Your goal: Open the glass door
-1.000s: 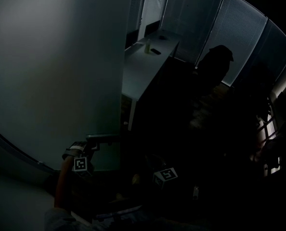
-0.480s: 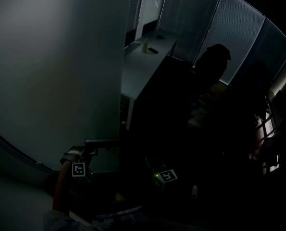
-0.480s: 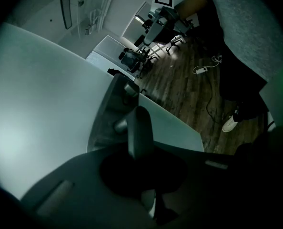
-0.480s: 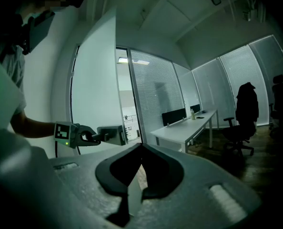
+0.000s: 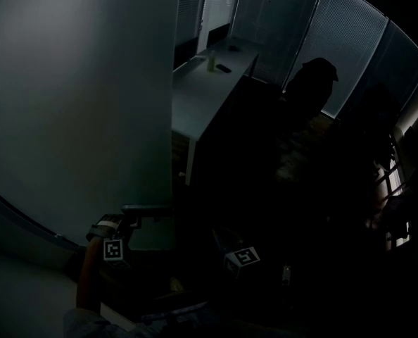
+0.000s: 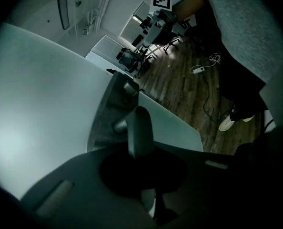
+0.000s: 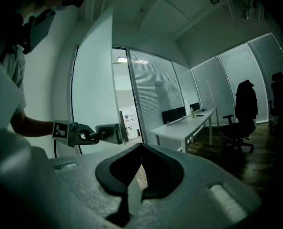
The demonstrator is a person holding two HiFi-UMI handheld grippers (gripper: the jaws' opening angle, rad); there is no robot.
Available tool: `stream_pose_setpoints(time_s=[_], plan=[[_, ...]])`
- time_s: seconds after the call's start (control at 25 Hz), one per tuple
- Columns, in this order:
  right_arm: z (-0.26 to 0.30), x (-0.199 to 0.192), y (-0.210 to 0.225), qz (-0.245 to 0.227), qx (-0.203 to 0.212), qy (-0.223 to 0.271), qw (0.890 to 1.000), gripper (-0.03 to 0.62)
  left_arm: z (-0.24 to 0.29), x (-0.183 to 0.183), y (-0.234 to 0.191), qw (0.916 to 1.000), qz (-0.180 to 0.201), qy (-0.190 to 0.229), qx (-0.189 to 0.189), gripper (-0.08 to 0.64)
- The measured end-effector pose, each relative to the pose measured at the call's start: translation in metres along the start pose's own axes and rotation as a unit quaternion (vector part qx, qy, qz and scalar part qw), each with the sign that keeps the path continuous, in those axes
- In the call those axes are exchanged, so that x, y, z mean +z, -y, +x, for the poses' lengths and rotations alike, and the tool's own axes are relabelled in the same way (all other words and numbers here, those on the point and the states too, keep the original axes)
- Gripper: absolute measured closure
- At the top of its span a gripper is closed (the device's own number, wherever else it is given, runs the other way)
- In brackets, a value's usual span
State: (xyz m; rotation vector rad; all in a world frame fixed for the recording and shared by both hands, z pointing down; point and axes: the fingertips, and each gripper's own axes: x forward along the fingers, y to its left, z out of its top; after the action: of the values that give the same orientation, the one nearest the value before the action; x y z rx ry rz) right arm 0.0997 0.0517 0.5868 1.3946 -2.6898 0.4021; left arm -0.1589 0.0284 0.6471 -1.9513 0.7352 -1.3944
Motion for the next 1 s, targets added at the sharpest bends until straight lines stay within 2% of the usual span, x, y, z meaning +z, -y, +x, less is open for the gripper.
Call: stream_pose_setpoints(time_s=[0.6,1.0], plan=[[-0.031,-0.009,-0.006,-0.001,-0.01,0.01,1.0,0.594,-0.026,0.002,0.03,0.9998,0.013,-0.008,-0.013,0.557],[-0.046,-0.014,-0.022,0.001,-0.002,0.007,1.0,0.594,-0.046,0.009,0.05,0.9994,0.022,-0.003,-0.026,0.557]])
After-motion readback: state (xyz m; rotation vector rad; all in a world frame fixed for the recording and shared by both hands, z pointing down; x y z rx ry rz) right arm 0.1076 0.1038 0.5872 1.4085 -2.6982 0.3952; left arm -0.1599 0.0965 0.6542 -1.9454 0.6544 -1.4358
